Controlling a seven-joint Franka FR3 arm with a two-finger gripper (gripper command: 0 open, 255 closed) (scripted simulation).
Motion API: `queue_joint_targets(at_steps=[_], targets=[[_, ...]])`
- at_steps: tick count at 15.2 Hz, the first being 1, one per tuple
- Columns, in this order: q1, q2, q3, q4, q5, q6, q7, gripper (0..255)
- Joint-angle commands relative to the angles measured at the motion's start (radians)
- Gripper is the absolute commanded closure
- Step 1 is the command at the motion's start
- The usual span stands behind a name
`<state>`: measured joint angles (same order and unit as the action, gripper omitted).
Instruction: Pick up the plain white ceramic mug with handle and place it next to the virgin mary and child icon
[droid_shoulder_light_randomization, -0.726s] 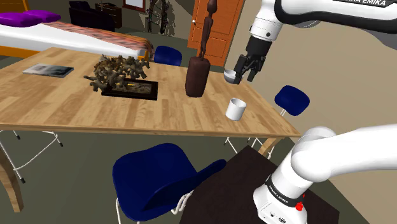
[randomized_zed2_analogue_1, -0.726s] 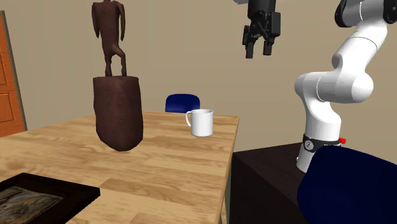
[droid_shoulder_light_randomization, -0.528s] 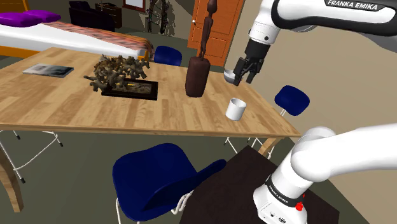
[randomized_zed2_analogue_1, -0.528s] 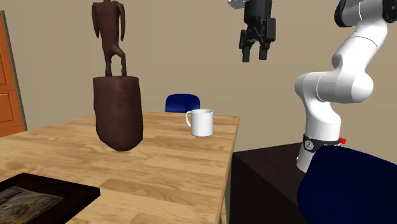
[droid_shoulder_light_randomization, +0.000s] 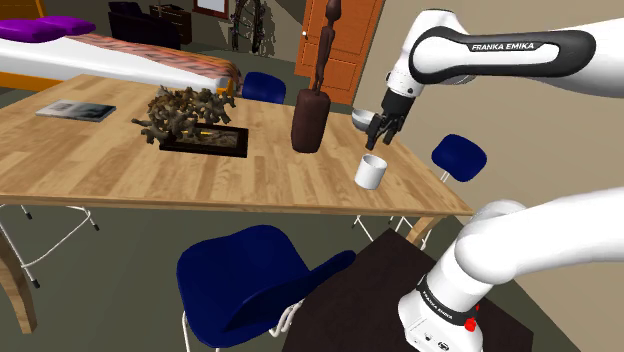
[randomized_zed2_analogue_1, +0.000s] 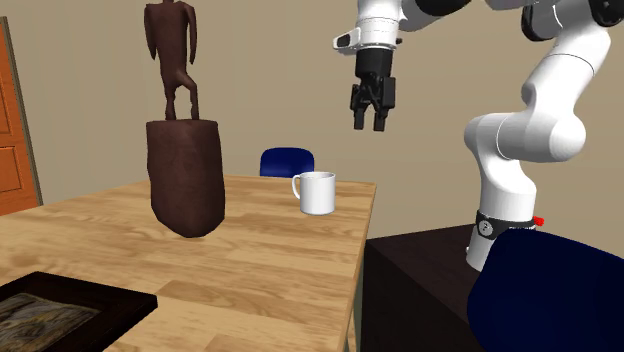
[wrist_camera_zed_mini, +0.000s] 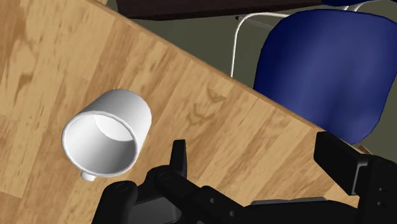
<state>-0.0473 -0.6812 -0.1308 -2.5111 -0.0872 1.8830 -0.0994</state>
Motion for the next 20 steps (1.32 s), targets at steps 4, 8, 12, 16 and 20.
queue_joint_targets(at_steps=[4, 8, 12, 16, 20], targets=[[-0.024, 0.107, -0.083, -0.042, -0.041, 0.171, -0.092, 0], [-0.036, 0.22, -0.152, -0.045, -0.056, 0.304, -0.172, 0], [-0.037, 0.355, -0.223, -0.023, -0.044, 0.432, -0.263, 0], [-0.033, 0.401, -0.237, -0.036, -0.033, 0.492, -0.28, 0], [-0.025, 0.454, -0.248, -0.056, -0.016, 0.564, -0.294, 0]])
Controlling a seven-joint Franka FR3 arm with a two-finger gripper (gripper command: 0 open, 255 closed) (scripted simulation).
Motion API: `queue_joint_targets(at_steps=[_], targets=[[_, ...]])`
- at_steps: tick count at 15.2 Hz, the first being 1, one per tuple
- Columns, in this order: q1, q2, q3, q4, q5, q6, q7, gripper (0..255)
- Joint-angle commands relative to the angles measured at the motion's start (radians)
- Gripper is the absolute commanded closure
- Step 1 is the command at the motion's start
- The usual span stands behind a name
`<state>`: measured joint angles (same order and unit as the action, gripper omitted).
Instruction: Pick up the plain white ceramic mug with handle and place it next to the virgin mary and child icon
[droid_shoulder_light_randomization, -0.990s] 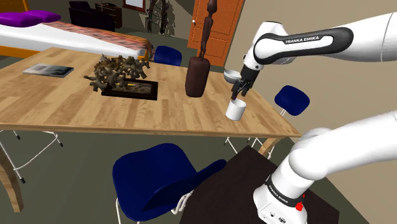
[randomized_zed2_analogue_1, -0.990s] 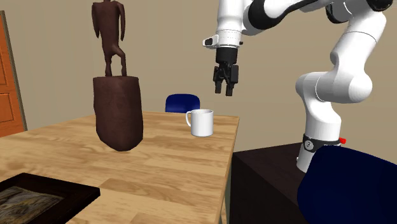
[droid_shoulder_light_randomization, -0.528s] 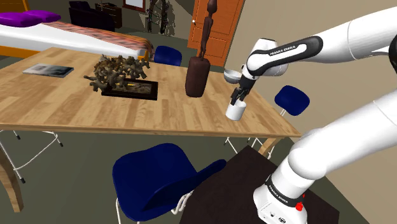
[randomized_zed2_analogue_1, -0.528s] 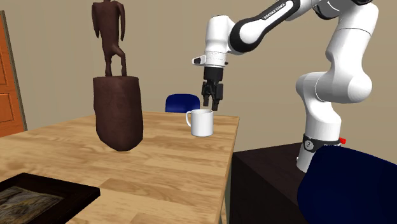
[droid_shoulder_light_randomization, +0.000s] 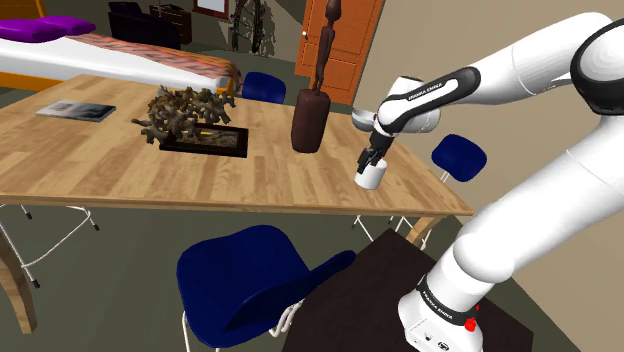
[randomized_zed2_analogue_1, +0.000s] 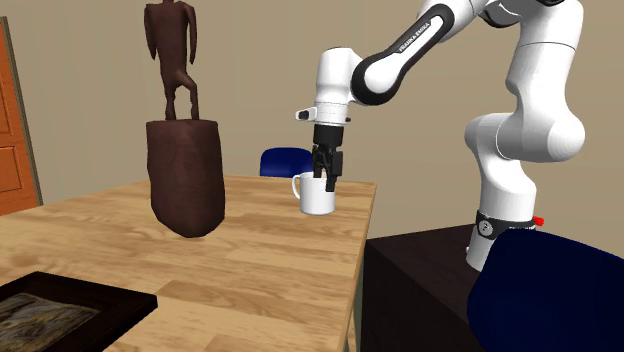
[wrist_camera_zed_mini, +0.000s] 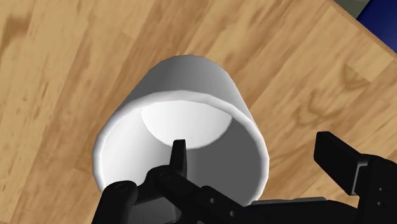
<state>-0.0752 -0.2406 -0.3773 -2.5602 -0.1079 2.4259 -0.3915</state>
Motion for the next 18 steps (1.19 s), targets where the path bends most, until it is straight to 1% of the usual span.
queue_joint_targets(at_steps=[1, 8, 9, 18], targets=[[0.003, 0.013, -0.001, -0.007, 0.004, 0.021, -0.001, 0], [0.002, 0.013, -0.001, -0.007, 0.004, 0.021, -0.001, 0], [0.002, 0.013, -0.001, -0.007, 0.004, 0.021, -0.001, 255], [0.003, 0.013, -0.001, -0.007, 0.004, 0.021, -0.001, 255]])
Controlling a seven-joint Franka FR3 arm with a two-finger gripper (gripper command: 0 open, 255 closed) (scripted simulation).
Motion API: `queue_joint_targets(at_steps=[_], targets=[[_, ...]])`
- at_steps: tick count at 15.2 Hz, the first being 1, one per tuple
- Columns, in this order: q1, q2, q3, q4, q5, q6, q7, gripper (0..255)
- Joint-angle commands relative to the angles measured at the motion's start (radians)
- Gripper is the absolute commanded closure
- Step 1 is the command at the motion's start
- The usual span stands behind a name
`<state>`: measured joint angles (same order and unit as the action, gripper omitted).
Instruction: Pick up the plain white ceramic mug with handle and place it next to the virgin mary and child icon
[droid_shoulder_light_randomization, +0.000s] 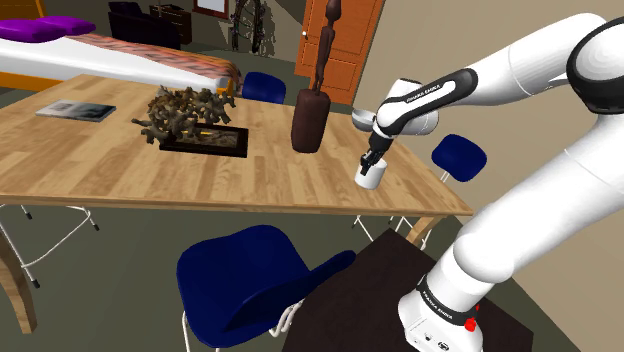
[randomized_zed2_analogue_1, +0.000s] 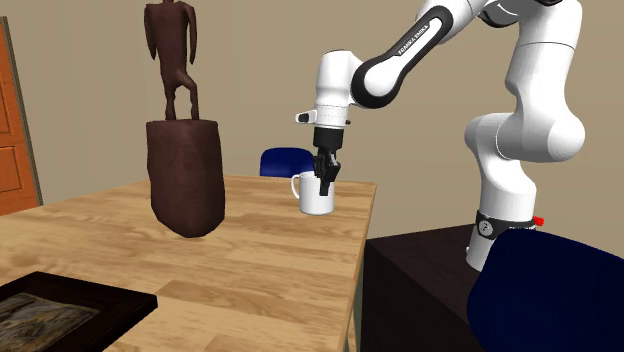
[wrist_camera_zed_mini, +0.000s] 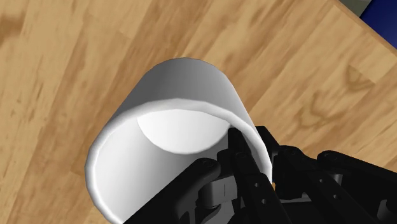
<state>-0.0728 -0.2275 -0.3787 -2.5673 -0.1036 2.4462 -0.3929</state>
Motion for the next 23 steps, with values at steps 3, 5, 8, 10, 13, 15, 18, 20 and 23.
queue_joint_targets(at_steps=[3, 5, 8, 10, 13, 15, 18, 20, 23], targets=[[-0.003, -0.031, 0.007, 0.018, -0.009, -0.047, 0.008, 255], [-0.005, -0.05, 0.011, 0.03, -0.014, -0.078, 0.013, 255], [-0.008, -0.076, 0.017, 0.051, -0.02, -0.125, 0.018, 255], [-0.009, -0.092, 0.022, 0.066, -0.022, -0.155, 0.021, 255], [-0.01, -0.114, 0.028, 0.09, -0.025, -0.201, 0.025, 255], [-0.011, -0.127, 0.032, 0.107, -0.027, -0.23, 0.027, 255], [-0.011, -0.144, 0.037, 0.134, -0.028, -0.275, 0.03, 255], [-0.011, -0.155, 0.041, 0.153, -0.028, -0.304, 0.031, 255], [-0.011, -0.168, 0.046, 0.183, -0.028, -0.347, 0.033, 255]])
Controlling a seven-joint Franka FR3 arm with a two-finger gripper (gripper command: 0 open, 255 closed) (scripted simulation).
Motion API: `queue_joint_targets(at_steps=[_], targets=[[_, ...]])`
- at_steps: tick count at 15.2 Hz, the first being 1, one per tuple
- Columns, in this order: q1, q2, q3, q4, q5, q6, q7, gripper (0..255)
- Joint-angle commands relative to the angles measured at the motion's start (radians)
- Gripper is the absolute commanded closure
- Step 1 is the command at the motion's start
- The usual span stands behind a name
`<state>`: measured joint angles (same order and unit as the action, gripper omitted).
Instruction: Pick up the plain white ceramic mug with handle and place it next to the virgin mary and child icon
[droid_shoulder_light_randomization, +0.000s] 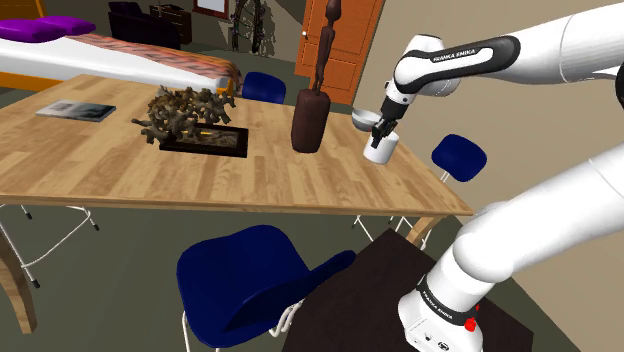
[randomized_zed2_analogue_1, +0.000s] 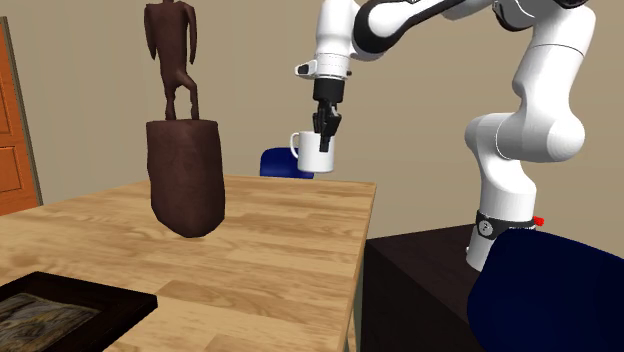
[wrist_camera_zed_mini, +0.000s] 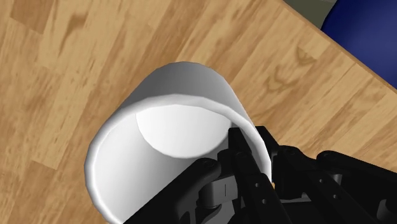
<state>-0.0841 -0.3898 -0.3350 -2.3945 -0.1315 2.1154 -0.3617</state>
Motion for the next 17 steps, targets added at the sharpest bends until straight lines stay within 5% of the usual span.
queue_joint_targets(at_steps=[1, 10, 17], targets=[[0.0, -0.01, 0.004, 0.021, 0.0, -0.03, 0.002, 255], [0.003, -0.033, 0.018, 0.119, 0.004, -0.152, 0.004, 255], [0.074, 0.07, 0.117, 0.165, 0.052, -0.105, 0.149, 255]])
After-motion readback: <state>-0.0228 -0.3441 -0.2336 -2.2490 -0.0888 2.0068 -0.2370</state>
